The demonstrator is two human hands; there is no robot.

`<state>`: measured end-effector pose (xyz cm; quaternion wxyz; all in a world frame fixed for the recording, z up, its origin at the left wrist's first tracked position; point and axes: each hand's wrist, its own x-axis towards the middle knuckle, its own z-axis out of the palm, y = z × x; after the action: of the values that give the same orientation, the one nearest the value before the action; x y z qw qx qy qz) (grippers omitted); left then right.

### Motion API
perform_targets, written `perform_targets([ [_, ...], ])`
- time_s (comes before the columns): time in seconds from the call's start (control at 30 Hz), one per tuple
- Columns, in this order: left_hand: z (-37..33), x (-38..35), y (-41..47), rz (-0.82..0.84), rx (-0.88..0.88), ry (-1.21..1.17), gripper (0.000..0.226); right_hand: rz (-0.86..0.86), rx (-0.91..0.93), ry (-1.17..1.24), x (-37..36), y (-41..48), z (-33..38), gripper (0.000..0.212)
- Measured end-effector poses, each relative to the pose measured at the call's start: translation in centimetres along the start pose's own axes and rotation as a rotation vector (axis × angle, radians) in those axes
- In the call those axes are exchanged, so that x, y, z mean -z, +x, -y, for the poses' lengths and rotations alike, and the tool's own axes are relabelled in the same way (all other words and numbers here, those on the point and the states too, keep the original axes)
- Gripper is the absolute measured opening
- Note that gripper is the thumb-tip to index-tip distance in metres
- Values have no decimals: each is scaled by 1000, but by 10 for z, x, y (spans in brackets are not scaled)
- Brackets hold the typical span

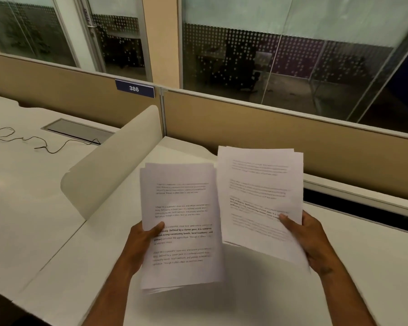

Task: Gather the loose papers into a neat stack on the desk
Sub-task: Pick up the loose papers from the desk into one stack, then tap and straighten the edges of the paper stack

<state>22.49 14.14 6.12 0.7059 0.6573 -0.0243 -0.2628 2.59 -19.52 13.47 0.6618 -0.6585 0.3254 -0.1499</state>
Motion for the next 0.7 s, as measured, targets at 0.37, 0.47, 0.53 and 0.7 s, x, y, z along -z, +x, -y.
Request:
perform_targets([
  [0.37, 16, -140, -29, 185, 90, -47, 51, 0, -55, -28, 19, -39, -55, 26],
  [0.47, 28, -168, -42, 190, 95, -6, 47, -13, -75, -45, 42, -47, -61, 26],
  [0.53, 34, -183, -51, 195, 104, -5, 38, -52, -78, -41, 61, -50, -62, 40],
  [0.7, 52, -216, -74, 255, 129, -4, 38, 182, -237, 262, 117, -50, -64, 45],
])
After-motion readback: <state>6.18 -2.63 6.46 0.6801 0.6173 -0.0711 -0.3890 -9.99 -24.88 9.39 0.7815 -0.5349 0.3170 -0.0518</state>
